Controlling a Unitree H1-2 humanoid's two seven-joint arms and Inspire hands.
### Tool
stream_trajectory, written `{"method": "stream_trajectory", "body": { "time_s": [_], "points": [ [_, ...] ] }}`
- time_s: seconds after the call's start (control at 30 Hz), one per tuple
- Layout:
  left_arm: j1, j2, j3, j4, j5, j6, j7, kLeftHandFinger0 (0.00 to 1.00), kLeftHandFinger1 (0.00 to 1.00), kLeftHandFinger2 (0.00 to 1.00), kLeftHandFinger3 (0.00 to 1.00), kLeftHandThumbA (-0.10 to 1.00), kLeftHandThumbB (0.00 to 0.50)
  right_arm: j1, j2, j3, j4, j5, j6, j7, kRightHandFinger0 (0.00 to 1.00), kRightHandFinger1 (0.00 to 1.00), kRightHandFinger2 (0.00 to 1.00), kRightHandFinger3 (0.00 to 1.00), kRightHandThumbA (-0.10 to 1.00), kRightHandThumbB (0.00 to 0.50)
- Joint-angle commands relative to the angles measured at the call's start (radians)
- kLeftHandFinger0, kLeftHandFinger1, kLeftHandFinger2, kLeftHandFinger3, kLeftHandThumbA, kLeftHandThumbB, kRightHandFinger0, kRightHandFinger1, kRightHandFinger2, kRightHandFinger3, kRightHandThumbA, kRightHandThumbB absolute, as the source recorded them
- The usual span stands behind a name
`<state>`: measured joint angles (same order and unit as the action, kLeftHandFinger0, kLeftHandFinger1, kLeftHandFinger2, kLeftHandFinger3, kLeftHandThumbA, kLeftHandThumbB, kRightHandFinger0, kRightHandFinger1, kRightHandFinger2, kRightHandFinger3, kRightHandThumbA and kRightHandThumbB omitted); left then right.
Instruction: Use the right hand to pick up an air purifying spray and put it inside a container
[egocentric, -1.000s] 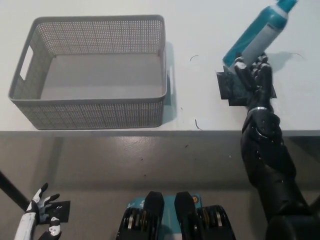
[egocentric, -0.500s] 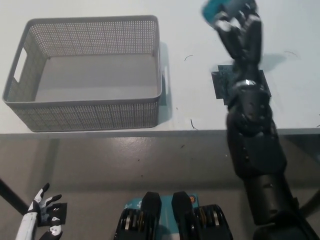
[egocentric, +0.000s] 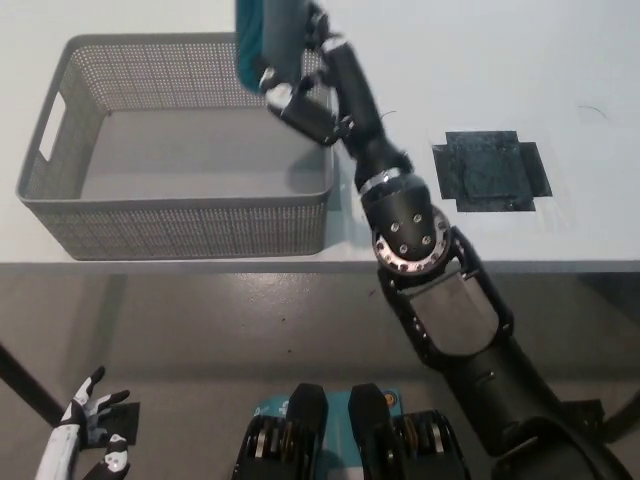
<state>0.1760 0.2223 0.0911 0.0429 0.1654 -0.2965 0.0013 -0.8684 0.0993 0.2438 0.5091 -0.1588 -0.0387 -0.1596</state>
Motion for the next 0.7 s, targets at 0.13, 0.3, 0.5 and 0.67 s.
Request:
{"method": "stream_trajectory", "body": {
  "time_s": [0.13,0.3,0.5,0.67],
  "points": [
    [0.001,0.022,-0.005,-0.032,0.006,-0.003,-0.007,0.58,0.75,0.81,1.0,0.06,0.266,0.022,-0.019,0.045,0.035,-0.019,0.061,0.146,1.0,1.0,1.0,1.0,0.49,0.5],
    [-0.005,0.025,-0.005,-0.034,-0.003,0.003,-0.013,0.58,0.74,0.82,1.0,0.05,0.273,0.028,-0.036,0.051,0.039,-0.018,0.057,0.189,1.0,1.0,1.0,1.0,0.57,0.5],
    [-0.004,0.024,-0.005,-0.035,-0.008,0.0,-0.015,0.57,0.74,0.82,1.0,0.02,0.263,0.034,-0.047,0.041,-0.031,0.0,0.096,0.243,0.95,0.99,0.95,1.0,0.51,0.5],
    [-0.001,0.021,-0.004,-0.033,-0.02,0.002,-0.021,0.59,0.75,0.82,1.0,0.04,0.272,0.035,-0.05,0.035,-0.067,-0.005,0.094,0.25,0.89,0.9,0.86,1.0,0.49,0.5]
  ]
}}
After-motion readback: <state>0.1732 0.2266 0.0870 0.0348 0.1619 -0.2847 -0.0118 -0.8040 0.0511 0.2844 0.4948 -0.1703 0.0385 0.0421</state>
